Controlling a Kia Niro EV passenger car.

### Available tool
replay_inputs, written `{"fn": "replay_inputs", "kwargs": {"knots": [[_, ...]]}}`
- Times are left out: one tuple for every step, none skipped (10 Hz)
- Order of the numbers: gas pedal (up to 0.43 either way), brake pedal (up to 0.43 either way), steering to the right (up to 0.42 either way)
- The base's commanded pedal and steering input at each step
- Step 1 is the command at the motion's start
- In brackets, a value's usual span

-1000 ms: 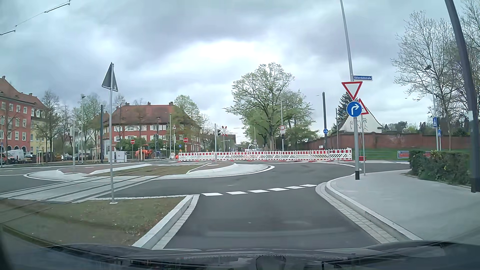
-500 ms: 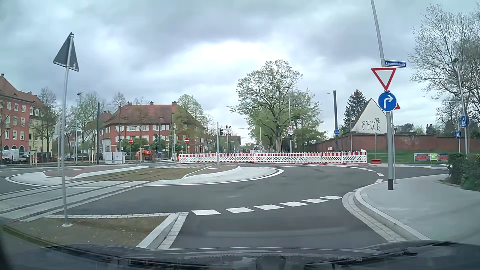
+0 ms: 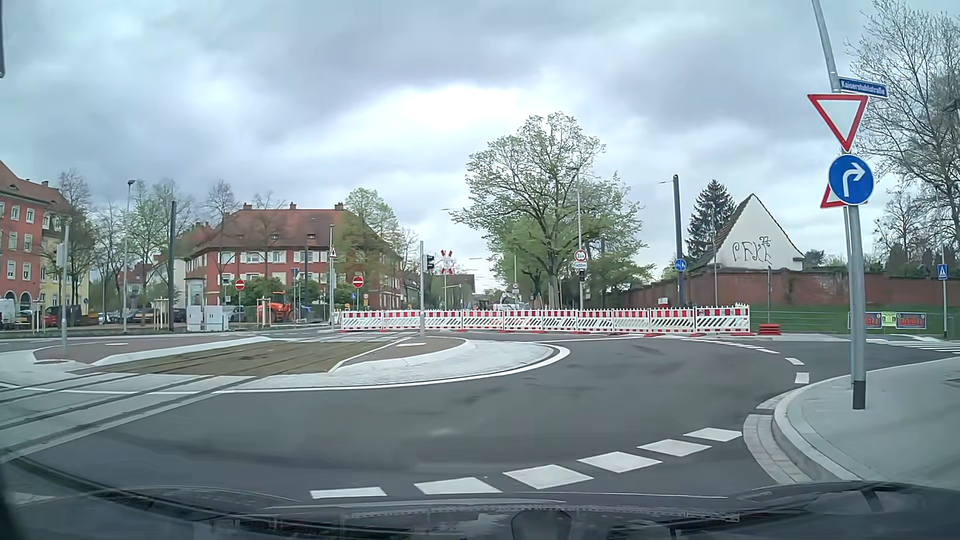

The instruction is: Follow the waypoints while adhering to traffic rules and regulations

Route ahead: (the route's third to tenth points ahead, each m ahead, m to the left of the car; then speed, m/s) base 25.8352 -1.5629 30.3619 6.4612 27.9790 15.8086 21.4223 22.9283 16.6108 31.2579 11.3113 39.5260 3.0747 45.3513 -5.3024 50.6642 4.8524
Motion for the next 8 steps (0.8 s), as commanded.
{"fn": "replay_inputs", "kwargs": {"knots": [[0.059, 0.000, 0.098], [0.059, 0.000, 0.119], [0.059, 0.000, 0.146], [0.059, 0.000, 0.170], [0.059, 0.000, 0.187], [0.059, 0.000, 0.205], [0.059, 0.000, 0.220], [0.059, 0.000, 0.234]]}}
